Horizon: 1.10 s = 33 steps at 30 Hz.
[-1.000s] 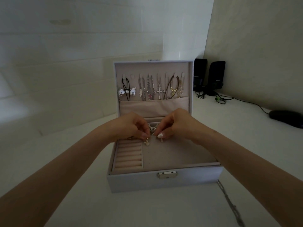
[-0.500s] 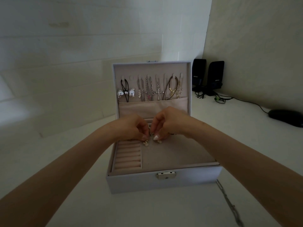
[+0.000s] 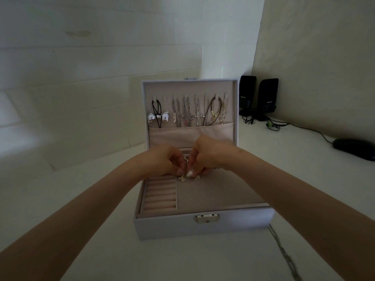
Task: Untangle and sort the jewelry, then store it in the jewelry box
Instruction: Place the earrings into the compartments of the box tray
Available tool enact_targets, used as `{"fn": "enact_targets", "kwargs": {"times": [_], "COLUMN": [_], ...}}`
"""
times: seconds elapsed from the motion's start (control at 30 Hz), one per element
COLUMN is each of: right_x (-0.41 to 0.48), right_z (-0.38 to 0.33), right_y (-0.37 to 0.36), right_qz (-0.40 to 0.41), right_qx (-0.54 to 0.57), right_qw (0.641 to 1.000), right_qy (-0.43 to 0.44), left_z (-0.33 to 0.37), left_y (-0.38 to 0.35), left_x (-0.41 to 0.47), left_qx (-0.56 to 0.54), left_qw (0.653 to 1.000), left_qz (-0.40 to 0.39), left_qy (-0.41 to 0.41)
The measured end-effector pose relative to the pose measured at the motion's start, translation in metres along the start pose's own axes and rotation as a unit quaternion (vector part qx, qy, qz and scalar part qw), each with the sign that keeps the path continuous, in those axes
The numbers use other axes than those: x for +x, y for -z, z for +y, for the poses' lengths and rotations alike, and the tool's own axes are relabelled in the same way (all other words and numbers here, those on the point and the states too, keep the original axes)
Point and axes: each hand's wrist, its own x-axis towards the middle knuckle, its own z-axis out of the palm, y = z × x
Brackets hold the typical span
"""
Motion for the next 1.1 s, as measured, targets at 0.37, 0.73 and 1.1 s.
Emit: {"fn": "enact_targets", "kwargs": {"times": [0.37, 0.73, 1.1], "right_x": [-0.0038, -0.0012, 0.0029], "right_z": [0.0002, 0.0001, 0.001], "right_y": [0.0028, 0.0017, -0.0002], "right_qz": [-0.013, 0.014, 0.046], "right_qx": [0.062, -0.045, -0.099], "right_qw": [0.997, 0.998, 0.994], "right_qy": [-0.046, -0.046, -0.015], "left_z": [-0.0029, -0.0056, -0.0041], "left_y": [-0.001, -0.004, -0.0057], "left_x": [-0.0039, -0.0059, -0.008], "left_qx": [-0.004, -0.012, -0.006], "left_qw": [1.0, 0.999, 0.999], "left_qz": [0.006, 0.025, 0.027], "left_qy": [-0.015, -0.024, -0.033]}}
